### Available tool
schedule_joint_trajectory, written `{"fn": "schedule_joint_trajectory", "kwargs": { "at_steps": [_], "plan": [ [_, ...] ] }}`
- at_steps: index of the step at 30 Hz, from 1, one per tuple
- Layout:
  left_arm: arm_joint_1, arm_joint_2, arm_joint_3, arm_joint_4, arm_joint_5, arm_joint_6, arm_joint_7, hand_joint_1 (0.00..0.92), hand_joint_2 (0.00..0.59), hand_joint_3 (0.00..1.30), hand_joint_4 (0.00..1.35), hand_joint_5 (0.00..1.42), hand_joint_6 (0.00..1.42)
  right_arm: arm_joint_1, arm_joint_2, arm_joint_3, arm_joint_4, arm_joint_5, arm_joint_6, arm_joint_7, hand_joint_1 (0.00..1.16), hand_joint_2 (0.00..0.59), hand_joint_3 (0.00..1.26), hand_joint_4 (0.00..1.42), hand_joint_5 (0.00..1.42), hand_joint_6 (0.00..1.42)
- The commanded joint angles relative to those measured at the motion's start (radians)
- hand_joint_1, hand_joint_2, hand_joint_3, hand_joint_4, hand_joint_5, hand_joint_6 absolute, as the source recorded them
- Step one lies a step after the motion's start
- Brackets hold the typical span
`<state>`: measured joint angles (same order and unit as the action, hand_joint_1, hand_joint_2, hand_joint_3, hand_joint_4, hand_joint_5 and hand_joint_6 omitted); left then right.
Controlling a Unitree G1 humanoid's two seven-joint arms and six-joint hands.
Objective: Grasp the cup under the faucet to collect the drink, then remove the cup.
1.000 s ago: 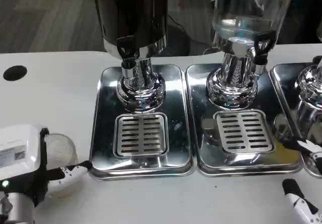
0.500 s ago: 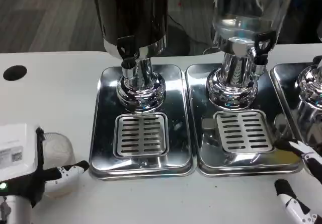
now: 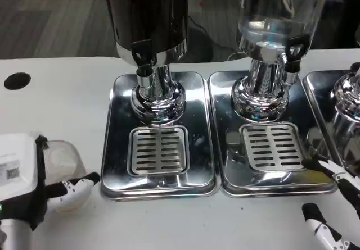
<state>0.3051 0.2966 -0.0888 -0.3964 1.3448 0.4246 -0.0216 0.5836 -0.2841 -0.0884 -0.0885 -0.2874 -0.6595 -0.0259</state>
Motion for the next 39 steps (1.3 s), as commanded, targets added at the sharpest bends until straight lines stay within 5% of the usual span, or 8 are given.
{"fn": "schedule_joint_trajectory", "kwargs": {
  "at_steps": [1, 8, 24, 39],
  "plan": [
    [-0.022, 0.001, 0.017, -0.073, -0.005, -0.008, 0.000, 0.428, 0.069, 0.67, 0.72, 1.02, 1.31, -0.003, 0.000, 0.007, 0.004, 0.004, -0.016, 0.006, 0.55, 0.374, 0.24, 0.13, 0.08, 0.00],
    [-0.098, -0.002, 0.011, -0.077, -0.005, -0.009, -0.057, 0.432, 0.068, 0.67, 0.72, 1.01, 1.30, 0.002, -0.005, 0.007, 0.013, 0.013, -0.030, 0.007, 0.54, 0.374, 0.24, 0.13, 0.09, 0.00],
    [-0.296, -0.106, -0.161, 0.092, 0.074, 0.020, -0.085, 0.429, 0.064, 0.67, 0.72, 1.01, 1.29, 0.040, -0.023, -0.028, 0.042, 0.068, -0.091, 0.025, 0.56, 0.371, 0.24, 0.14, 0.10, 0.00],
    [-0.387, -0.145, -0.243, 0.224, 0.079, 0.078, -0.057, 0.426, 0.062, 0.66, 0.72, 1.00, 1.28, 0.043, -0.045, -0.055, 0.084, 0.124, -0.131, 0.062, 0.57, 0.371, 0.24, 0.14, 0.10, 0.00]
  ]
}}
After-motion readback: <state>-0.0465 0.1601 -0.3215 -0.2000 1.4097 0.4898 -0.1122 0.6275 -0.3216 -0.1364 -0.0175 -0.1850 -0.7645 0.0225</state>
